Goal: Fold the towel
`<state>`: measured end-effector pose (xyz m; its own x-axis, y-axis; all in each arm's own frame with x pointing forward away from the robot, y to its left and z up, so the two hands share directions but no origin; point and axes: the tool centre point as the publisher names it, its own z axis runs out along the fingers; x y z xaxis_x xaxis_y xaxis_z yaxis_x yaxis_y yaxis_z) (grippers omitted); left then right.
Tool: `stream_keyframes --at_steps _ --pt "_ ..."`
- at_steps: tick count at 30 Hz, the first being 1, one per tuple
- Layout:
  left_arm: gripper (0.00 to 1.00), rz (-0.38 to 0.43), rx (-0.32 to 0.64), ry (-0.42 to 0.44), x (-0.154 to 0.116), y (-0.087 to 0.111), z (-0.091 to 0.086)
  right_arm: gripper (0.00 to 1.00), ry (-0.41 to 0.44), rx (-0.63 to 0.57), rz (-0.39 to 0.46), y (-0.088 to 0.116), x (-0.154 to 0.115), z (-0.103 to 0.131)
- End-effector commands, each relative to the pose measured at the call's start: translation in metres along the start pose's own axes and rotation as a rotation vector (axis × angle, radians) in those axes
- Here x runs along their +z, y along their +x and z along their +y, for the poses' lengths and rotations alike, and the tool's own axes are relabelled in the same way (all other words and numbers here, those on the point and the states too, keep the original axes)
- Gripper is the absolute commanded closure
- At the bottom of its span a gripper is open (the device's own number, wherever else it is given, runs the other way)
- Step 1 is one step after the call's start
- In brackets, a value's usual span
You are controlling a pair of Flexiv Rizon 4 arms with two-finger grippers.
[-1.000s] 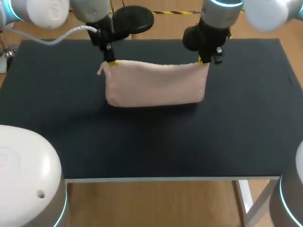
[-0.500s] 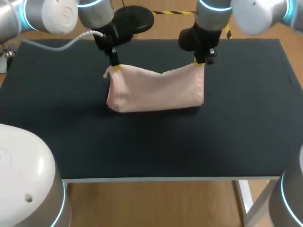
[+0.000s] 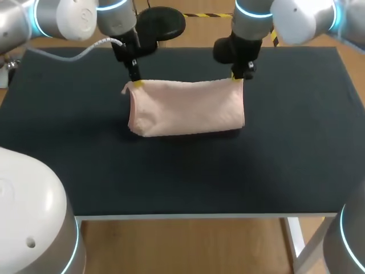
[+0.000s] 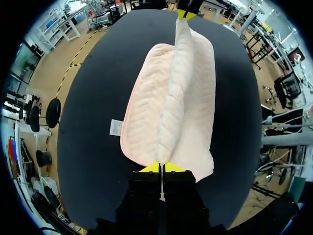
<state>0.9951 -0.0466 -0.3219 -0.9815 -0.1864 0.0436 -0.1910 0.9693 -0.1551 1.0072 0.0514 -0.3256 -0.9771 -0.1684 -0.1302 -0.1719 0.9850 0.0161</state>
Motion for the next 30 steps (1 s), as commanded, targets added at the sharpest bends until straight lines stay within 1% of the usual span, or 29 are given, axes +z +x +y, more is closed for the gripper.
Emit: stream_keyframes --at_steps 1,8,11,17,24,30 --pt "1.00 0.035 0.008 -0.014 0.012 -0.011 -0.005 1.00 0.014 -0.004 0.025 -0.008 0.013 0.003" --pt "1.00 0.054 0.026 -0.025 0.028 -0.012 -0.006 1.00 0.021 -0.007 0.040 -0.009 0.028 0.007" --pt "1.00 0.055 0.034 -0.034 0.035 -0.015 -0.006 1.00 0.010 0.015 0.035 -0.010 0.034 0.009" --pt "1.00 0.050 0.030 -0.044 0.037 -0.021 -0.001 1.00 0.010 0.064 0.037 -0.011 0.040 0.004" --pt "1.00 0.043 0.026 -0.052 0.039 -0.021 0.005 1.00 0.000 0.109 0.032 -0.008 0.043 -0.001" --pt "1.00 0.023 0.035 -0.043 0.042 -0.022 0.006 1.00 -0.025 0.152 0.029 -0.010 0.048 -0.006"
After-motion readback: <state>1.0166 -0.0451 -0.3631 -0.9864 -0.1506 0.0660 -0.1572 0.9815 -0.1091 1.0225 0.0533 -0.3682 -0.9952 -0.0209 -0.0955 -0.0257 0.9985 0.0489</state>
